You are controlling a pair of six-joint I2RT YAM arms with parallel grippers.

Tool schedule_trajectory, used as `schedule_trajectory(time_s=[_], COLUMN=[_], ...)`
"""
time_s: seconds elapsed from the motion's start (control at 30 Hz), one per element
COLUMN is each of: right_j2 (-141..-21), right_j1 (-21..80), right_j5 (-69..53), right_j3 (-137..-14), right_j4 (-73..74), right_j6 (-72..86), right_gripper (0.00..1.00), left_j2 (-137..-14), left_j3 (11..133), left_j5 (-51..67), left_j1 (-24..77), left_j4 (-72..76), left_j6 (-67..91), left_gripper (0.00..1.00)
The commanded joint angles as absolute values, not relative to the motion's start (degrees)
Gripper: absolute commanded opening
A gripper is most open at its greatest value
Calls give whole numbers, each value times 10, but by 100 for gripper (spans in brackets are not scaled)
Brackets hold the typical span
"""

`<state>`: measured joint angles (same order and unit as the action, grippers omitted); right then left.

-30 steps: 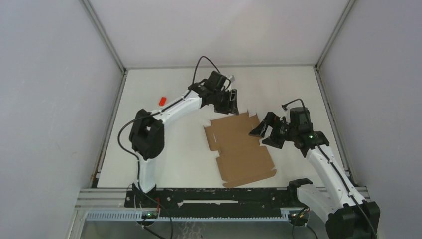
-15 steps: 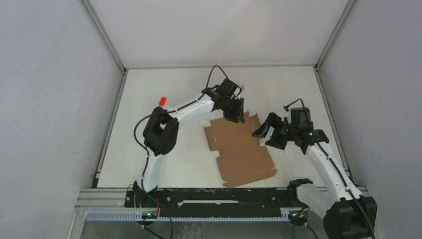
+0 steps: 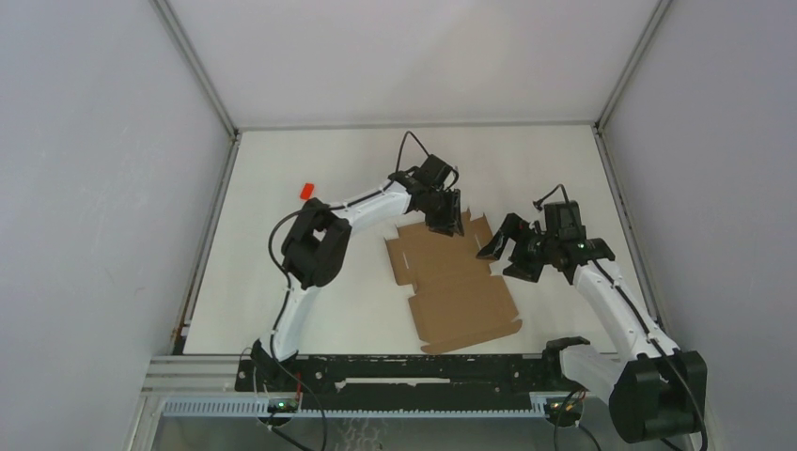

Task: Fold the paper box
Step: Fold the paper box at the center of the board.

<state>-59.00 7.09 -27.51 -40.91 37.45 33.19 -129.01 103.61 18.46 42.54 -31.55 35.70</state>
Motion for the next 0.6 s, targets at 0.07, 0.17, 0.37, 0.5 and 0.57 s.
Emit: schedule_trajectory(time_s=[0.07, 0.17, 0.37, 0.5, 0.57], right_j2=[-597, -600, -596, -596, -598], right_j1=[66, 63, 56, 53, 53], right_j5=[-272, -270, -256, -256, -257], right_j3=[-429, -436, -454, -458, -458], right_j4=[350, 357, 375, 377, 378], right_j6=[316, 308, 295, 292, 291], right_gripper=[97, 98, 100, 100, 100], left_j2=[-1295, -1302, -1319, -1325, -1326], left_j3=[1023, 1018, 1021, 1017, 1011], left_j5=[160, 143, 128, 118, 115], left_j1=[425, 420, 416, 409, 404], left_j4=[-270, -261, -260, -259, -256], left_j6=[405, 422, 431, 439, 447], left_gripper=[40, 40, 40, 40, 40])
